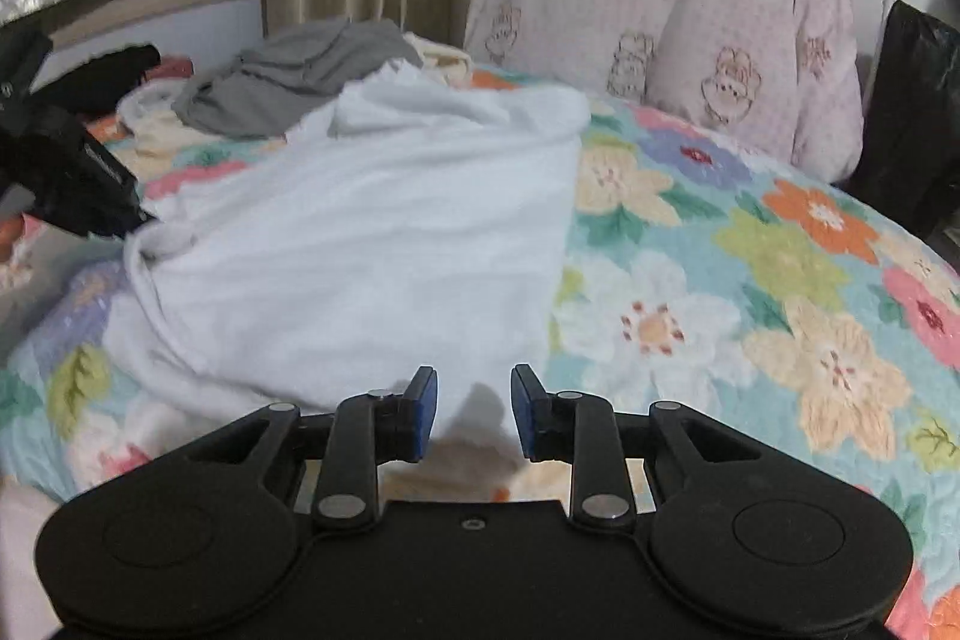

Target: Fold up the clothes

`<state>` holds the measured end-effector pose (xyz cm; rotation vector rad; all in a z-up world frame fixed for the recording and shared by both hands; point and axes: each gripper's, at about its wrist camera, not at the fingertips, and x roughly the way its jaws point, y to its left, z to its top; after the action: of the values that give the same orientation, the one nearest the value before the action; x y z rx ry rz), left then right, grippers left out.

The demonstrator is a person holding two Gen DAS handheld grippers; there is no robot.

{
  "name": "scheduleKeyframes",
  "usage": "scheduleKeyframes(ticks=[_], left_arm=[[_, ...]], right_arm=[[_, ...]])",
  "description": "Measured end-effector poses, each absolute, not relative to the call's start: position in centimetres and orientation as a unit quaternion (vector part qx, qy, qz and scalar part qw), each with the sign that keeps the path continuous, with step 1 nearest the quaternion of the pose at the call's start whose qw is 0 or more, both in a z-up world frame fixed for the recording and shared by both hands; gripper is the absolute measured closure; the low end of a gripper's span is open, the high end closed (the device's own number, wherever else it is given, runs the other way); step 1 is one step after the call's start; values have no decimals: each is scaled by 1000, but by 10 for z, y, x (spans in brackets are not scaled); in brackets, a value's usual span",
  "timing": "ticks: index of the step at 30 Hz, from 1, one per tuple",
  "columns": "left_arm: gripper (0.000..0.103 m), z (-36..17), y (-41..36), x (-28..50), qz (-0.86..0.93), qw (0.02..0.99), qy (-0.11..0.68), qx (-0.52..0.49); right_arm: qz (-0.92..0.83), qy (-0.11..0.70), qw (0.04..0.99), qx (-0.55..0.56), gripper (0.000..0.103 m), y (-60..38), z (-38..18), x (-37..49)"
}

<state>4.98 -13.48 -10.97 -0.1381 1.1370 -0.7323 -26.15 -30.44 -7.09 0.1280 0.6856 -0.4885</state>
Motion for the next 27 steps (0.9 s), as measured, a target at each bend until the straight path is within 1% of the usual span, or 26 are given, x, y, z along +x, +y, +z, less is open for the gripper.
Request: scheduleKeyframes(ticks=[2, 5, 7, 8, 11, 12, 14, 15, 16, 17, 20, 22, 25, 27], left_arm=[[95, -110, -129, 51, -337, 776, 527, -82], [95, -103, -121, 48, -346, 773, 521, -109], [95, -92, -124, 40, -355, 783, 503, -84], [95, -87, -127, 36, -359, 788, 496, -73], [95, -88, -135, 35, -356, 791, 494, -57], [95, -89, -135, 36, -358, 791, 493, -55], [95, -91, -135, 36, -363, 790, 492, -51], [95, -92, -135, 37, -365, 789, 492, -49], [95, -93, -135, 37, -368, 788, 491, -47], [95, -93, -135, 38, -370, 787, 491, -47], [95, -88, -126, 40, -378, 776, 498, -79], [95, -94, -121, 43, -382, 753, 524, -111], [93, -109, -128, 42, -356, 766, 530, -76], [90, -120, -131, 43, -339, 770, 537, -64]], right_arm=[[-230, 341, 908, 82, 72, -309, -75, -260], [-215, 352, 909, 68, 71, -307, -79, -259], [-209, 363, 907, 43, 67, -302, -84, -256], [-212, 373, 903, 25, 61, -301, -89, -252], [-239, 399, 885, -32, 60, -297, -106, -242], [-252, 401, 880, -44, 58, -296, -109, -239], [-273, 396, 876, -45, 59, -299, -114, -235], [-277, 385, 880, -21, 66, -302, -113, -236], [-277, 376, 884, 12, 78, -308, -111, -237], [-279, 364, 888, 44, 95, -313, -107, -240], [-291, 320, 897, 94, 96, -314, -84, -254], [-297, 310, 894, 128, 97, -311, -70, -263], [-303, 299, 886, 182, 98, -309, -50, -276], [-317, 321, 882, 135, 98, -302, -59, -267]])
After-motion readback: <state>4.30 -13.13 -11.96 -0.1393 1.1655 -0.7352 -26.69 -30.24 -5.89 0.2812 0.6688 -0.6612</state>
